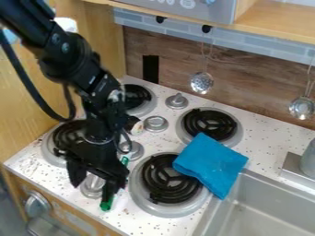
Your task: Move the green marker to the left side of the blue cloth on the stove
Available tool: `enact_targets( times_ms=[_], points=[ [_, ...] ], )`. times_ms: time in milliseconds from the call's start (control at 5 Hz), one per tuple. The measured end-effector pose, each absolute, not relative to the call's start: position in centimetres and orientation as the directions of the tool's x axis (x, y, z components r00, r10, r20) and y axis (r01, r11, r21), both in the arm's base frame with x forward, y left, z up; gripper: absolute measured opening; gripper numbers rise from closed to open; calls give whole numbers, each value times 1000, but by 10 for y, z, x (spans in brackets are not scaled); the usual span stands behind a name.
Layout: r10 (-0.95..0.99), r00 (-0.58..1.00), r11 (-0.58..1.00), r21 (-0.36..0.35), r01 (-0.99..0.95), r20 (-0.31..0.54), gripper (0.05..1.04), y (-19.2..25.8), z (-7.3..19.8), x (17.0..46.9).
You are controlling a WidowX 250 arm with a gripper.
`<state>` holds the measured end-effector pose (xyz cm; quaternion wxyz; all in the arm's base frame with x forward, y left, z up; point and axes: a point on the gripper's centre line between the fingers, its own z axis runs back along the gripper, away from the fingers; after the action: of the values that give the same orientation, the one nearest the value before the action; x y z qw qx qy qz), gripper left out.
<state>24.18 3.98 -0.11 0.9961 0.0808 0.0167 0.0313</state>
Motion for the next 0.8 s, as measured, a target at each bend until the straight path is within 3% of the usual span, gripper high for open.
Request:
enact_targets(
  times_ms=[800],
  points=[
    [62, 998, 985, 160, -56, -31, 1001, 38, -2, 242]
  ],
)
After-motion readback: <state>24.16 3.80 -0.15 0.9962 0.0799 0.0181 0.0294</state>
